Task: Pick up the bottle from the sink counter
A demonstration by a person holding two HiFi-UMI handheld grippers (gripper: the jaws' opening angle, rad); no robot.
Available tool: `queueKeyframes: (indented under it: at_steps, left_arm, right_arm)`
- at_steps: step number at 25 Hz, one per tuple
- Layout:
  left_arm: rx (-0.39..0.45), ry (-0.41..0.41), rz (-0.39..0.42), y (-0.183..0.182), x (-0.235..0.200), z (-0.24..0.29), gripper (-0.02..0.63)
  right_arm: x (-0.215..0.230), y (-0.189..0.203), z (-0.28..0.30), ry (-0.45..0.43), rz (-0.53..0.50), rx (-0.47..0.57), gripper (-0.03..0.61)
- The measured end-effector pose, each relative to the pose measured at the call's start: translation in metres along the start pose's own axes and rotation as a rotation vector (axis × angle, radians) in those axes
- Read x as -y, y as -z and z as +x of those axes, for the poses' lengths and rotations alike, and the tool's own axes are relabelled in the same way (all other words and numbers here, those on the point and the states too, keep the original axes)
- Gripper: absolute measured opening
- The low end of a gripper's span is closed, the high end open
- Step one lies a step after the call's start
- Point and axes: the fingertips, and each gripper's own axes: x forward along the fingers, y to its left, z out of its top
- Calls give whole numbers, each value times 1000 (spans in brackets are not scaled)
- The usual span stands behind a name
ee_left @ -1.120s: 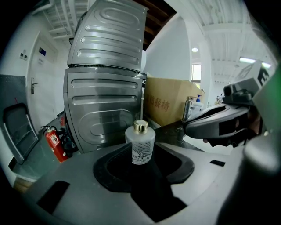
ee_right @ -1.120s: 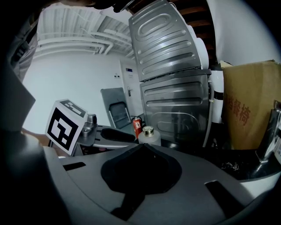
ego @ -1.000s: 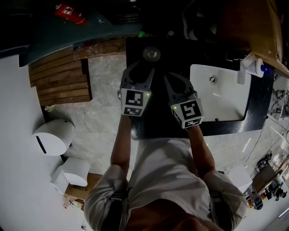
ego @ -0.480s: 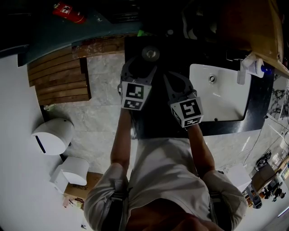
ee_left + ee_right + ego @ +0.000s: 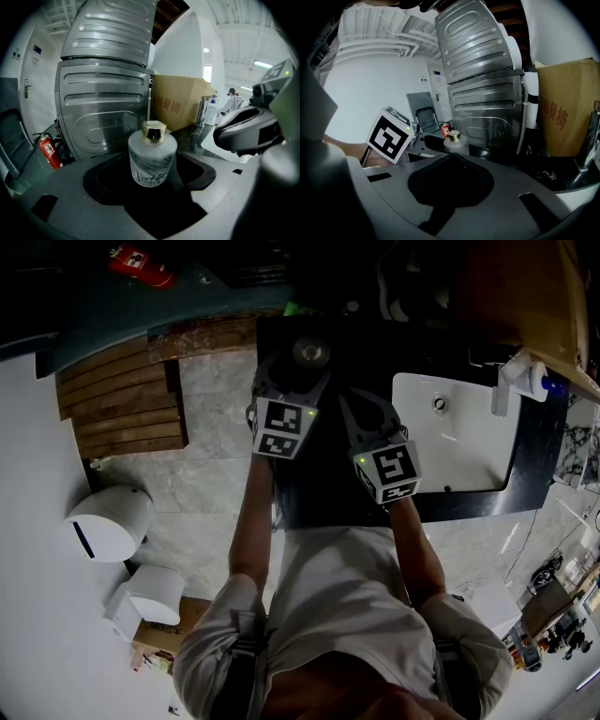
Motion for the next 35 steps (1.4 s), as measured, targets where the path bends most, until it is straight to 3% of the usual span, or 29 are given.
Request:
queueKeyframes:
  at_steps: [21, 35]
  left_arm:
    - [78, 5, 4, -11, 0, 20, 321]
    - [79, -15, 15, -10, -2, 20, 324]
  right_arm:
    - [6, -3, -11, 18, -2, 12, -3]
    - [5, -6, -23, 34, -9, 24, -3]
